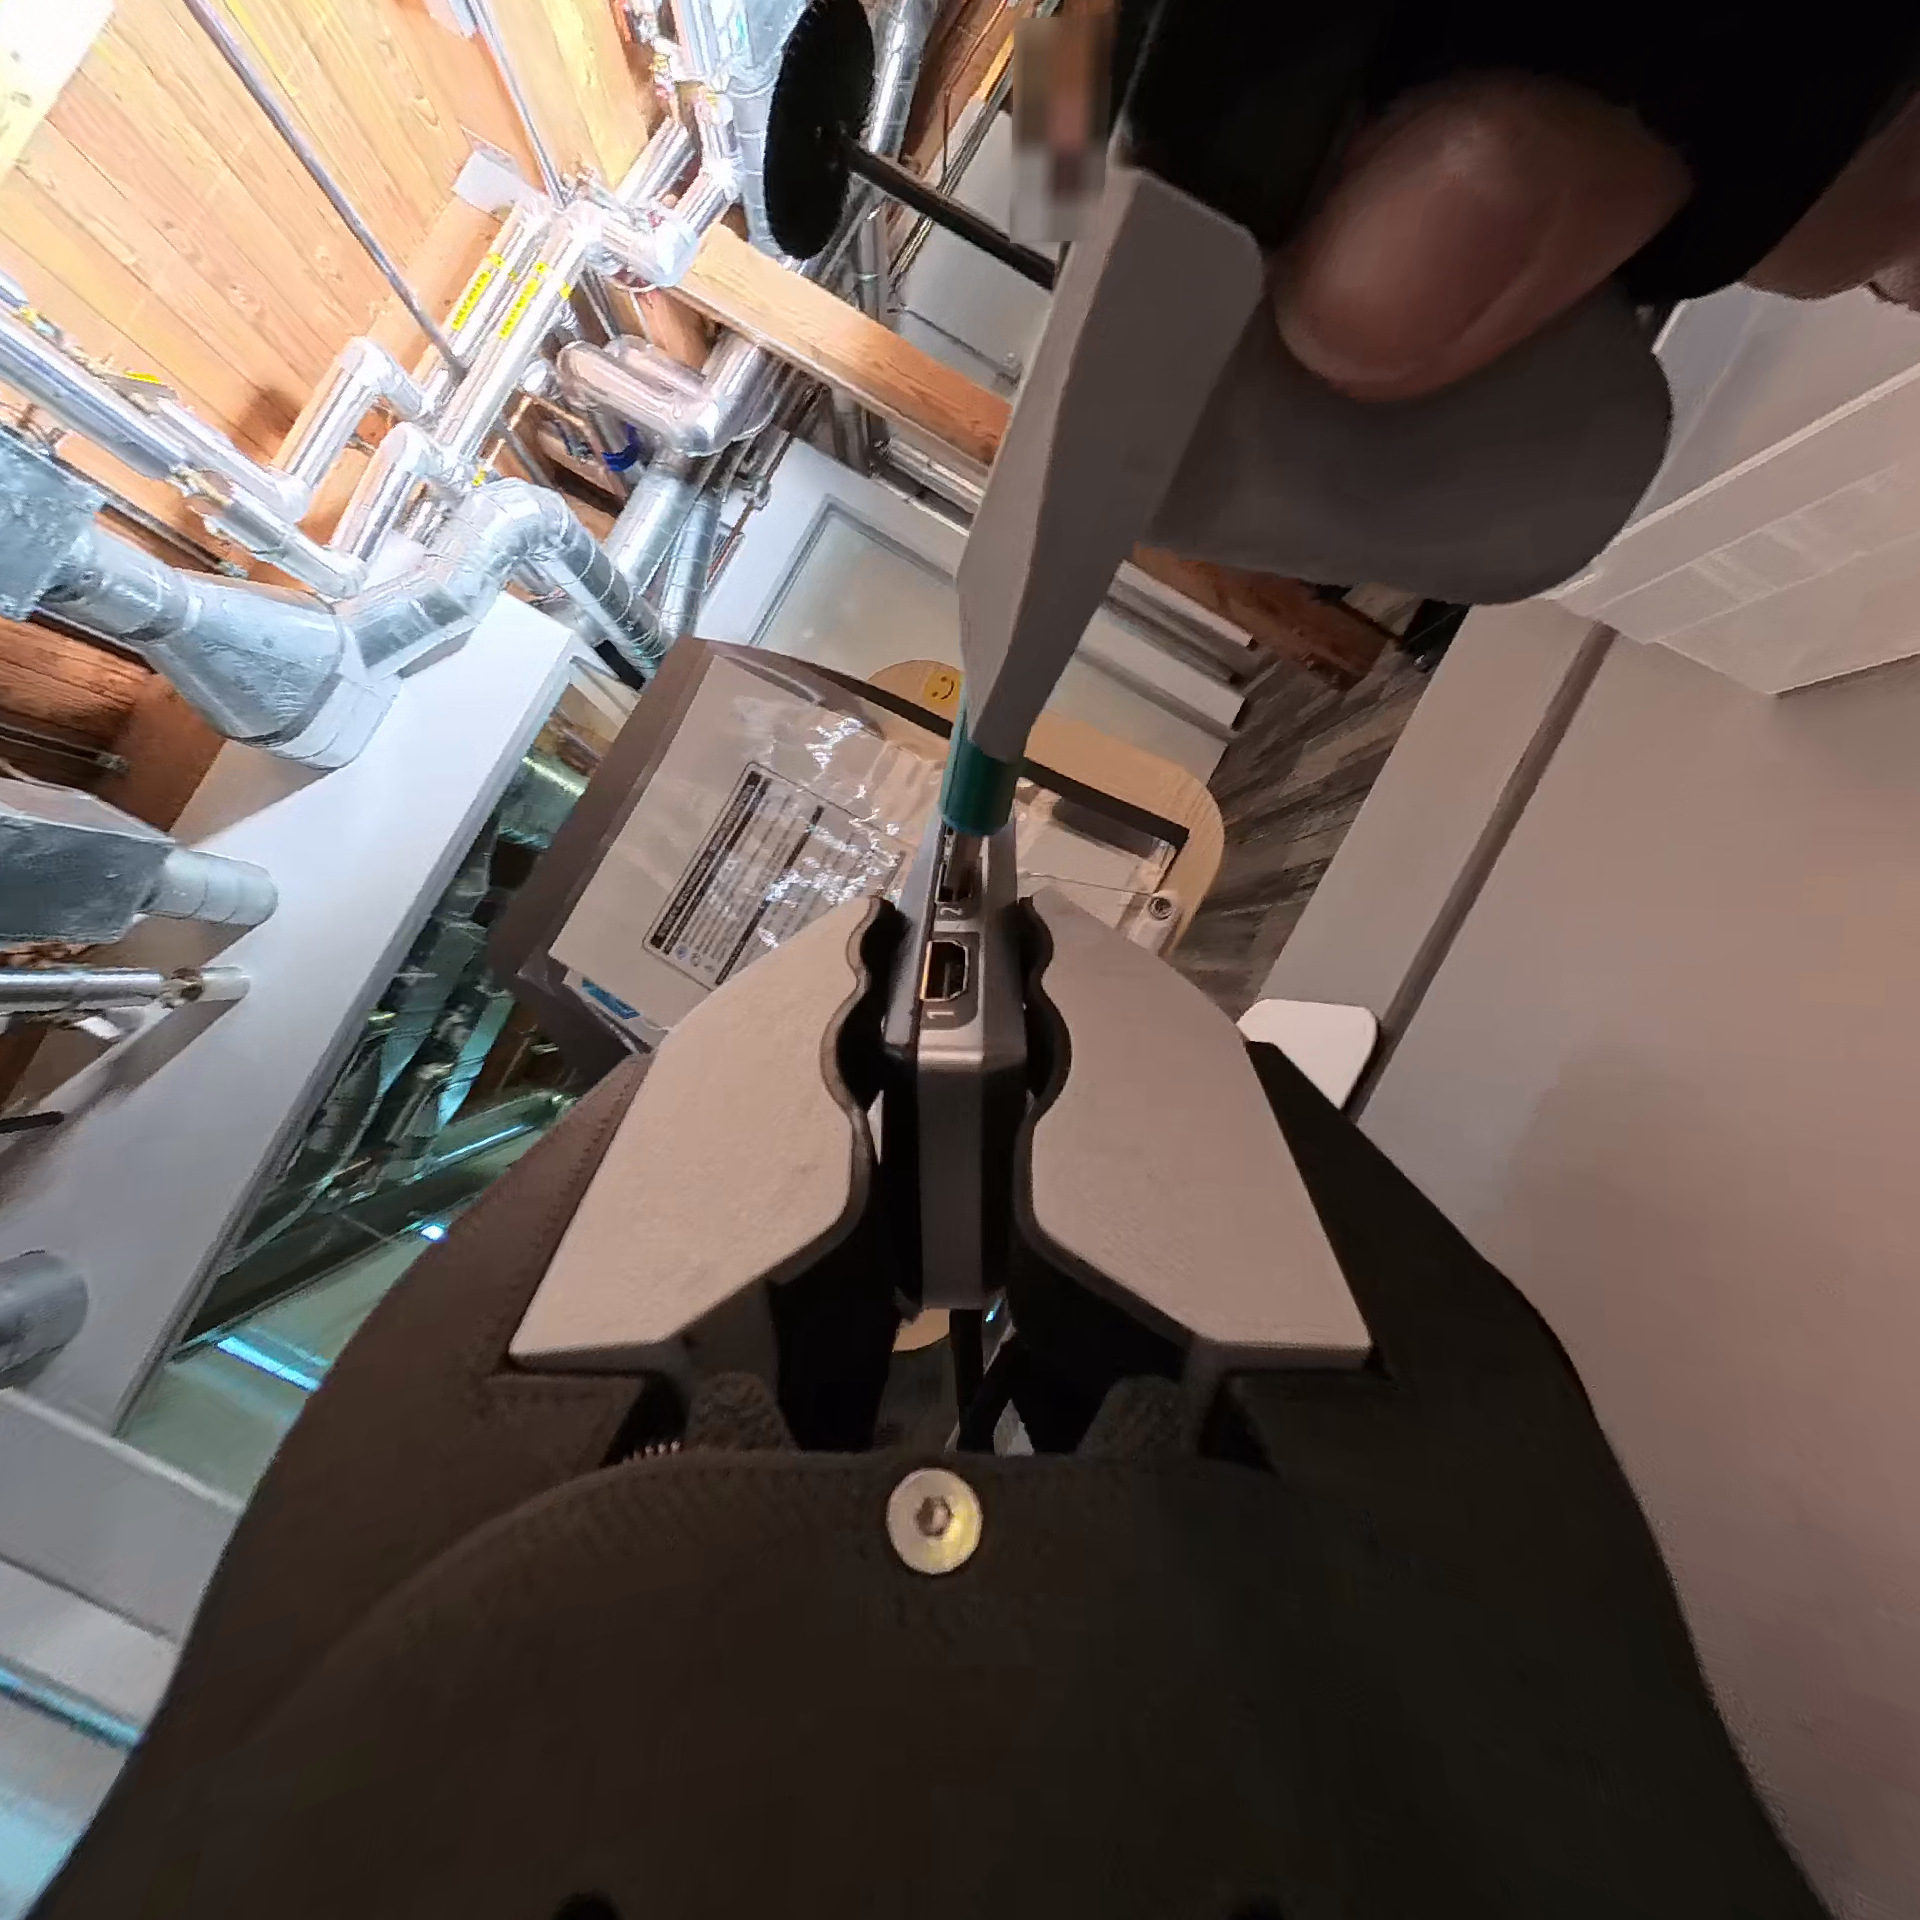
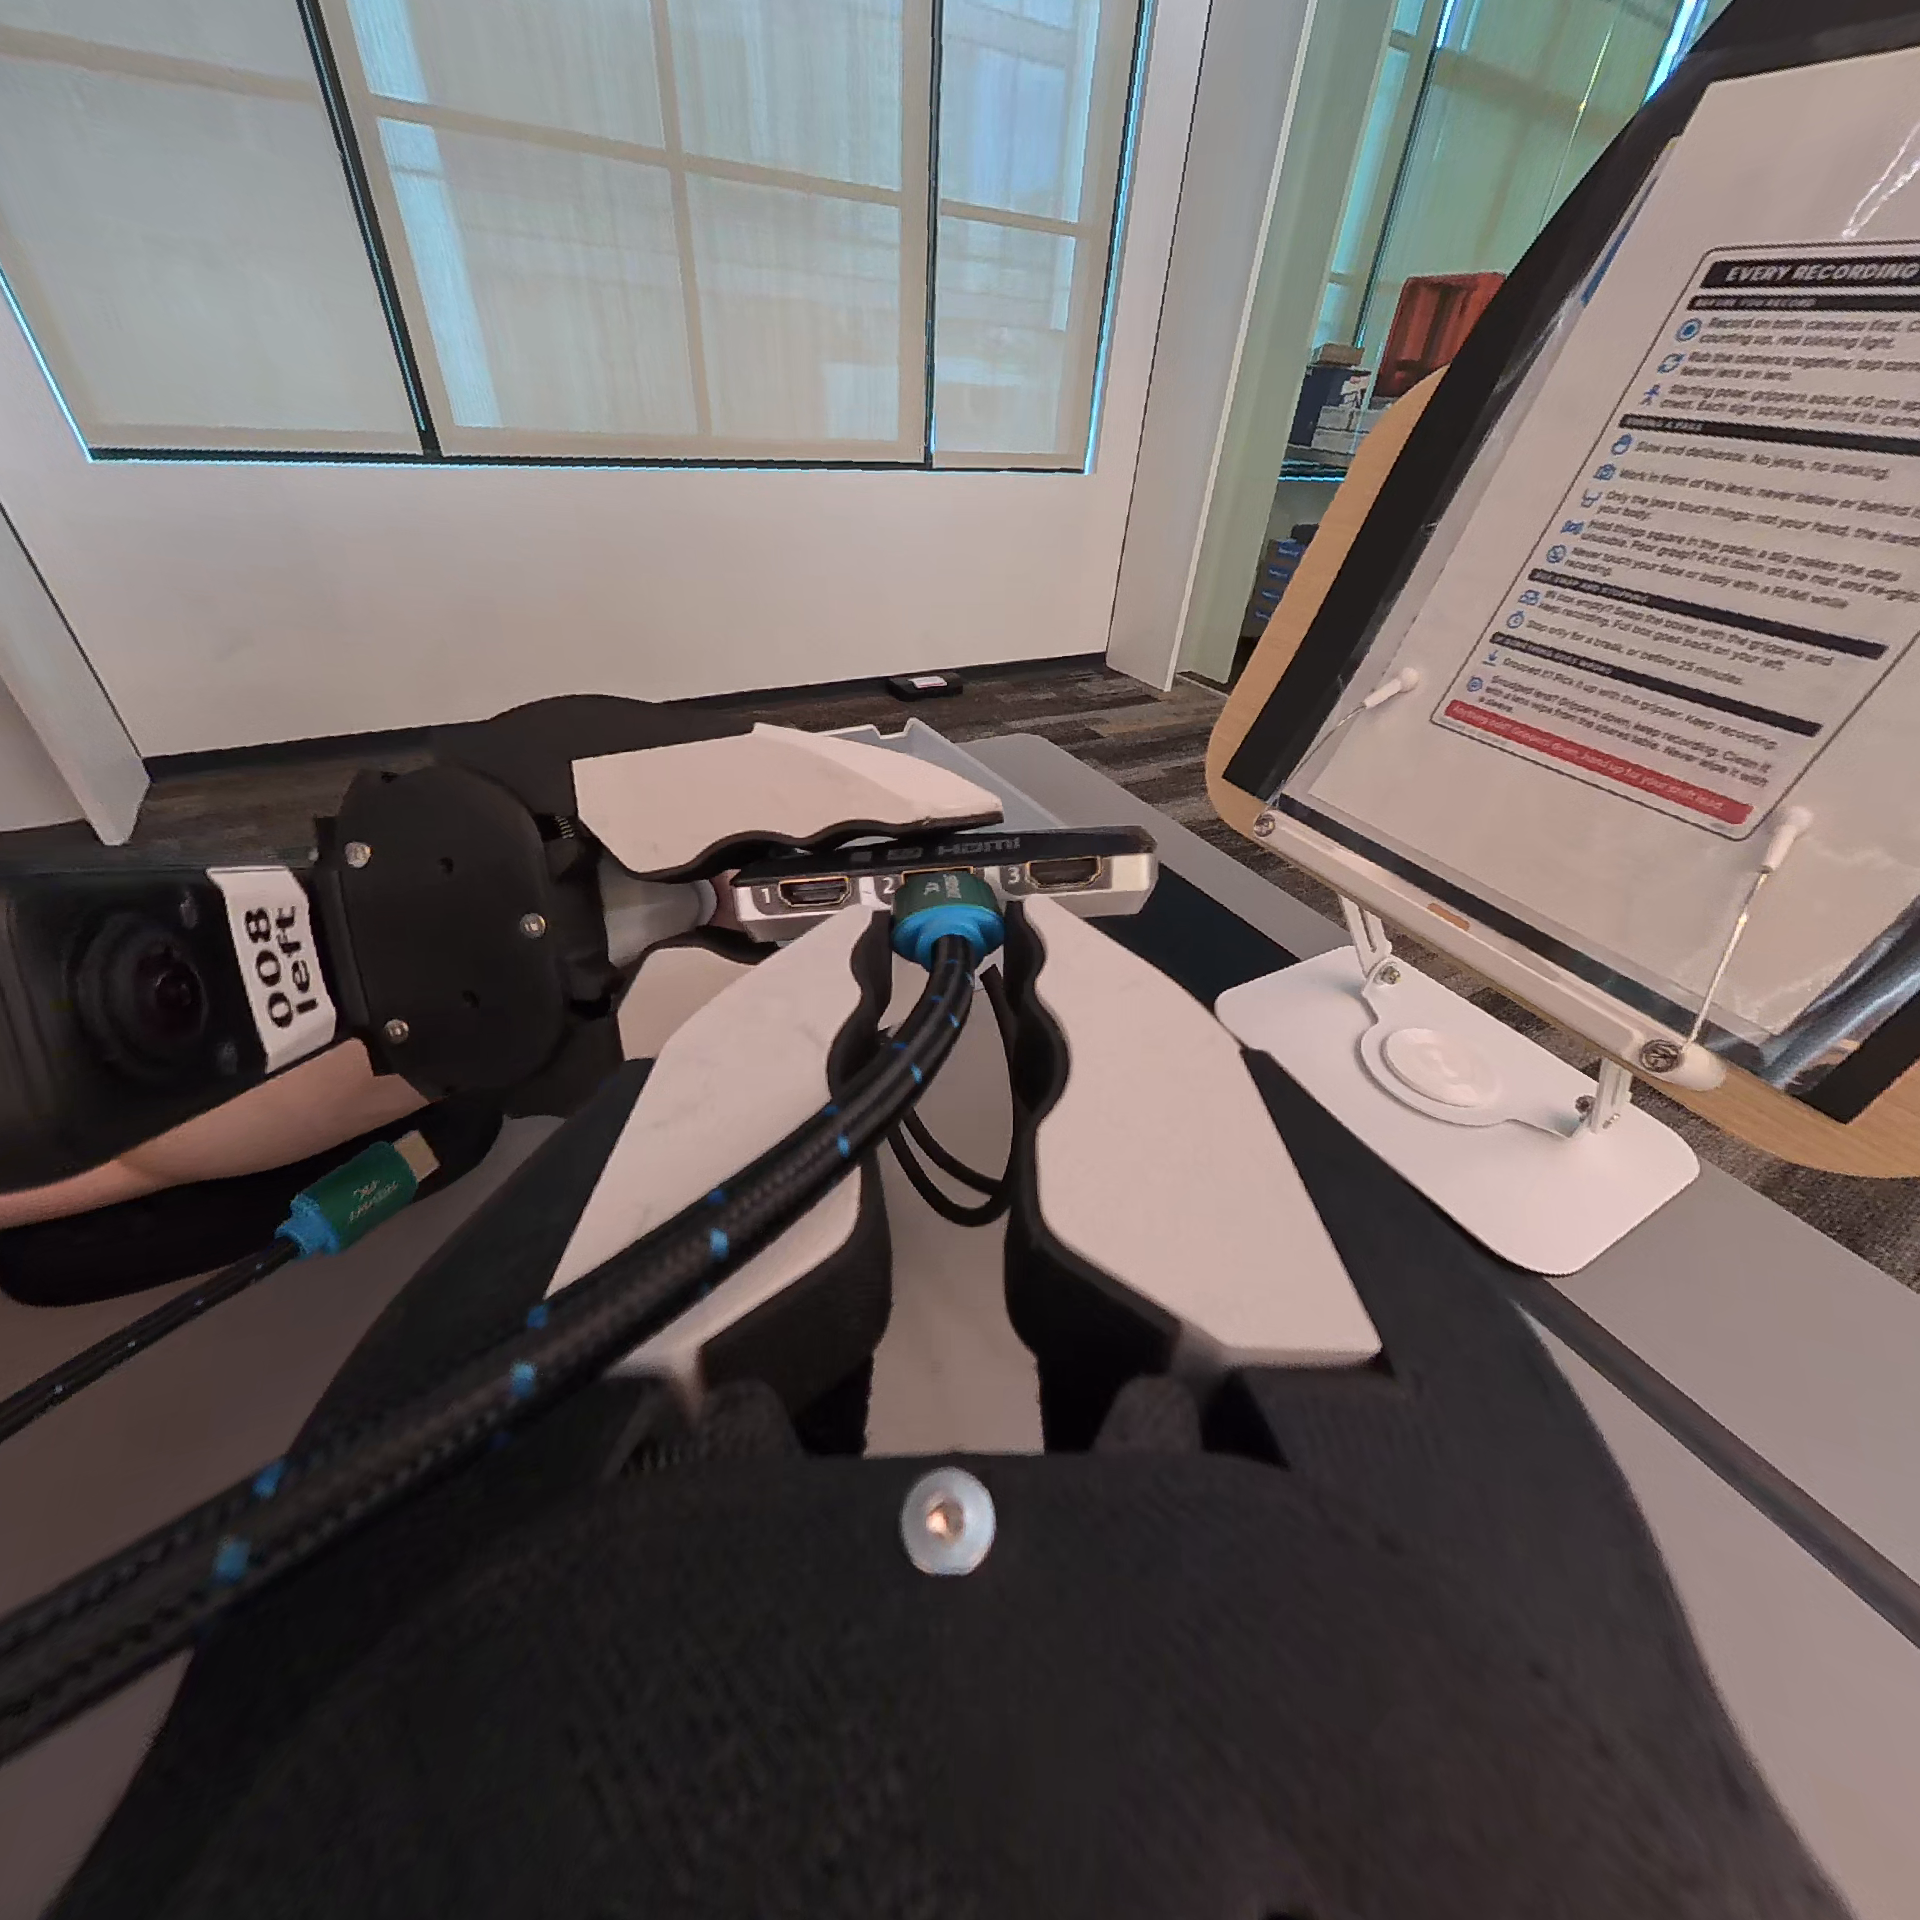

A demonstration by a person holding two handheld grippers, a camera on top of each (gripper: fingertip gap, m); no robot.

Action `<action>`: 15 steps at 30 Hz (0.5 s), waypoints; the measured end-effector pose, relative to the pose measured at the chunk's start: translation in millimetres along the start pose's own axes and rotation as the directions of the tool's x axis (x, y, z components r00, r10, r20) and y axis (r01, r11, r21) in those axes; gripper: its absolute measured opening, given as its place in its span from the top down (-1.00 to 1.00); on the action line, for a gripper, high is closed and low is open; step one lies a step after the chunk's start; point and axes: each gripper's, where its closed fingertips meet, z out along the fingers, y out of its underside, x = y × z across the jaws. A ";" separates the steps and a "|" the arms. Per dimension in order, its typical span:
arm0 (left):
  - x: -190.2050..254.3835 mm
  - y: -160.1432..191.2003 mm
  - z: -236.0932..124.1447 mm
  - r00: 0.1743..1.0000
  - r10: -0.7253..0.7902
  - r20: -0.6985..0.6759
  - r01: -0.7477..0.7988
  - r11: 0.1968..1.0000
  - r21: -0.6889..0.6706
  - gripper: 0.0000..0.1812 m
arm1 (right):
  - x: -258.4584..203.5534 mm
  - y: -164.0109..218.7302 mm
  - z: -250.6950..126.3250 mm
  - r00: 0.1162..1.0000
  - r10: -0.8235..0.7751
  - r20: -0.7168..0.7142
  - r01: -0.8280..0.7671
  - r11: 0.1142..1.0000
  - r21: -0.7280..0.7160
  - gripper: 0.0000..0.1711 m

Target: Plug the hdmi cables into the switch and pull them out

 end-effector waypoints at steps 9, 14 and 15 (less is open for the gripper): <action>-1.9 -1.2 -1.2 0.997 0.068 0.041 -0.067 0.998 -0.016 0.75 | -0.9 -2.0 0.4 0.997 -0.066 -0.036 0.066 0.998 0.009 0.75; -3.4 -1.4 -1.2 0.997 0.064 0.043 -0.063 0.998 -0.027 0.75 | -2.6 -2.2 1.4 0.997 -0.073 -0.034 0.074 0.997 0.018 0.75; -3.3 -1.2 -1.3 0.997 0.069 0.041 -0.068 0.997 -0.026 0.75 | -2.6 -1.9 1.6 0.997 -0.074 -0.035 0.075 0.997 0.016 0.75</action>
